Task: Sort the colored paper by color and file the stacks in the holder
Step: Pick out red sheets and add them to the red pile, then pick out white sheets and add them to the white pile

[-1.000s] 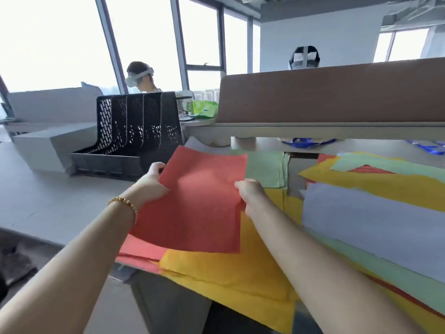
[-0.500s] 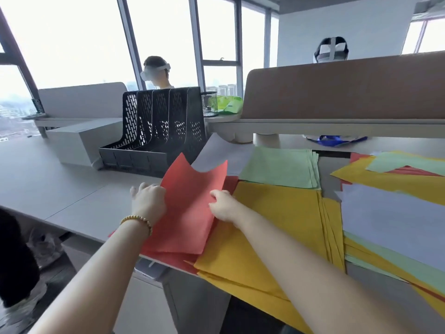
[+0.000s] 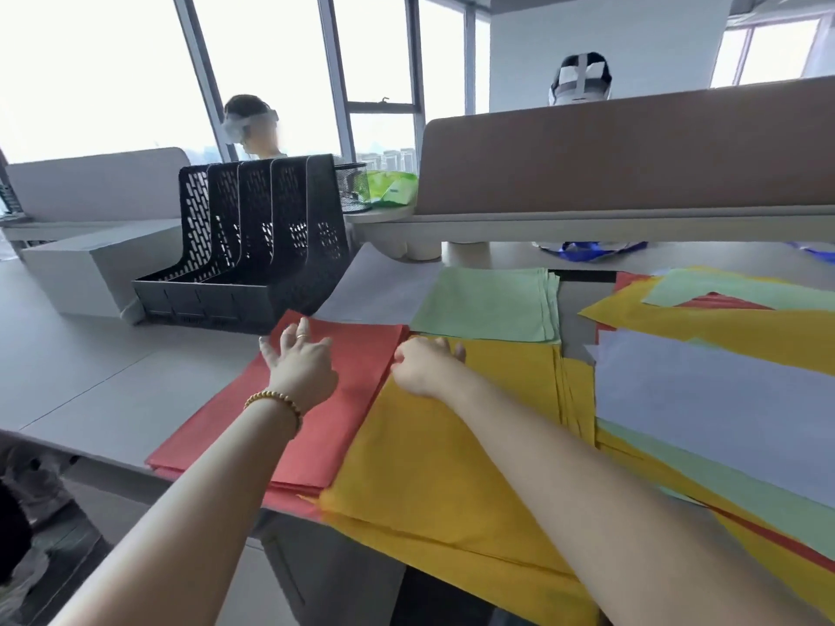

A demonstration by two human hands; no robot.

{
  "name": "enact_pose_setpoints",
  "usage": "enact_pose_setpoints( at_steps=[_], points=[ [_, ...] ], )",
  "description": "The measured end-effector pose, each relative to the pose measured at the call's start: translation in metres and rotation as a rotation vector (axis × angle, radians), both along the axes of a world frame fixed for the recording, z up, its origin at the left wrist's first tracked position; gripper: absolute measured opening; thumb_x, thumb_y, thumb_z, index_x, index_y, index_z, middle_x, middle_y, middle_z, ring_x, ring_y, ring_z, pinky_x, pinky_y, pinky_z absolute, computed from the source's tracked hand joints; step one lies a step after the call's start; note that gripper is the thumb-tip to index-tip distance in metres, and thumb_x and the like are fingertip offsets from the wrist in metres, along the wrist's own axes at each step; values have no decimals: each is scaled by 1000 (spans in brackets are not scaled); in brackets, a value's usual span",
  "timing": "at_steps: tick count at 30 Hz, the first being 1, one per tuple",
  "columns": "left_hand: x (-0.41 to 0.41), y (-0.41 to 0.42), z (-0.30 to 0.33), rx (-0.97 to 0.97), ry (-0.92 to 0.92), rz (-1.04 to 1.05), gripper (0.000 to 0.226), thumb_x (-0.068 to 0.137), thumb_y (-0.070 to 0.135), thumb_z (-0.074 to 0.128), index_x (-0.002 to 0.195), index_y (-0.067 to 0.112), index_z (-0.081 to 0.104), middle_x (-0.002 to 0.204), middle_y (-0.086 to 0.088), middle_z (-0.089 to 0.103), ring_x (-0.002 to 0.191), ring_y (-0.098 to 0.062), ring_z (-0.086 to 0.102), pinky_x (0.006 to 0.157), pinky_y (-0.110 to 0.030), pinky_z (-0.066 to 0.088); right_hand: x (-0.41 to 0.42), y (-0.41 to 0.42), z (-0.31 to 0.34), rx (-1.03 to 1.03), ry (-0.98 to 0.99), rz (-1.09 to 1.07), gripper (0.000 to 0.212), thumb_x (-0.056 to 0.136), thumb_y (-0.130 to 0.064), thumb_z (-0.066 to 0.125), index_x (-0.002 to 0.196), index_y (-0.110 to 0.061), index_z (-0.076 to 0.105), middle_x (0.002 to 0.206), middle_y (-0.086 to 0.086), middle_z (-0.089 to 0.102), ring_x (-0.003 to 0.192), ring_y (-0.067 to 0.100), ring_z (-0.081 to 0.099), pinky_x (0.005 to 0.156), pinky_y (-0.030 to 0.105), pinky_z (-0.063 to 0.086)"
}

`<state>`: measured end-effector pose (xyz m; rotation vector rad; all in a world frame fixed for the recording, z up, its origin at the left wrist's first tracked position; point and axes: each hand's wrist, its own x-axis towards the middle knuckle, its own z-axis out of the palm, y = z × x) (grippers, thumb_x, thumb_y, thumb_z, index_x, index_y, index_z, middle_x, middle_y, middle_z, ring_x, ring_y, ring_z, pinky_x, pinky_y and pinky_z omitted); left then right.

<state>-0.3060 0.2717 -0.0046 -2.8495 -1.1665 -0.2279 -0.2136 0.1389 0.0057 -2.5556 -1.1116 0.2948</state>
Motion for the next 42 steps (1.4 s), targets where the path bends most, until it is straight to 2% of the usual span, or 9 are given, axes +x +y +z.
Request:
enact_pose_setpoints(
  at_steps=[9, 17, 23, 26, 28, 30, 34, 37, 42],
  points=[
    [108, -126, 4, -274, -166, -357, 47, 93, 23, 50, 139, 22, 42, 150, -9, 30, 137, -29, 26, 112, -40, 26, 87, -151, -12, 207, -54, -294, 38, 97, -15, 35, 129, -19, 54, 135, 7, 53, 125, 30, 44, 105, 41, 30],
    [181, -244, -15, -463, -172, -647, 42, 93, 20, 50, 135, 16, 47, 135, -9, 47, 105, -25, 58, 77, -25, 48, 151, -269, -43, 224, -66, -516, 37, 93, -7, 36, 124, -10, 57, 133, 11, 53, 125, 29, 45, 99, 38, 42],
    [214, -290, -33, -375, -41, -552, 39, 92, 35, 41, 126, 16, 48, 136, -11, 43, 131, -31, 35, 112, -54, 18, 168, -298, -41, 112, -143, -474, 33, 93, -25, 46, 119, -9, 59, 129, 13, 55, 123, 30, 45, 98, 38, 42],
    [224, -286, -32, -504, -190, -511, 46, 91, 31, 48, 134, 17, 42, 139, -12, 44, 129, -30, 40, 111, -45, 26, 149, -293, -23, -166, -45, -279, 61, 87, -53, 51, 135, -16, 43, 145, 9, 37, 134, 30, 34, 106, 40, 35],
    [228, -275, -26, -717, -360, -502, 45, 91, 21, 51, 136, 14, 44, 126, -14, 54, 110, -30, 55, 91, -32, 43, 130, -286, -11, -357, 43, -146, 91, 78, -67, 55, 148, -18, 22, 156, 7, 15, 143, 28, 18, 111, 41, 27],
    [224, -265, -20, -975, -558, -480, 29, 91, 13, 50, 120, 12, 56, 90, -11, 56, 69, -21, 54, 58, -26, 40, 115, -279, -4, -423, 83, -53, 105, 73, -71, 57, 151, -20, 9, 159, 6, 0, 146, 24, 7, 114, 39, 22],
    [217, -247, -10, -1158, -784, -363, 31, 90, 1, 43, 68, 20, 53, 62, -1, 38, 53, -12, 30, 46, -21, 25, 103, -264, 5, -384, 58, 16, 70, 85, -50, 57, 139, -11, 35, 147, 12, 35, 126, 26, 43, 98, 35, 41],
    [215, -247, 1, -1094, -819, -382, 27, 92, 2, 42, 76, 21, 51, 66, -1, 41, 54, -12, 32, 37, -11, 25, 104, -259, 9, -370, -62, 30, 30, 88, -25, 55, 113, -8, 57, 109, 12, 61, 84, 24, 51, 67, 28, 39],
    [211, -252, -4, -1096, -810, -350, 20, 93, 7, 39, 97, 17, 55, 63, -1, 41, 51, -12, 30, 35, -13, 25, 113, -268, -8, -303, -306, -157, 30, 90, 0, 40, 118, -5, 48, 116, 15, 56, 104, 32, 58, 70, 32, 38]
  ],
)
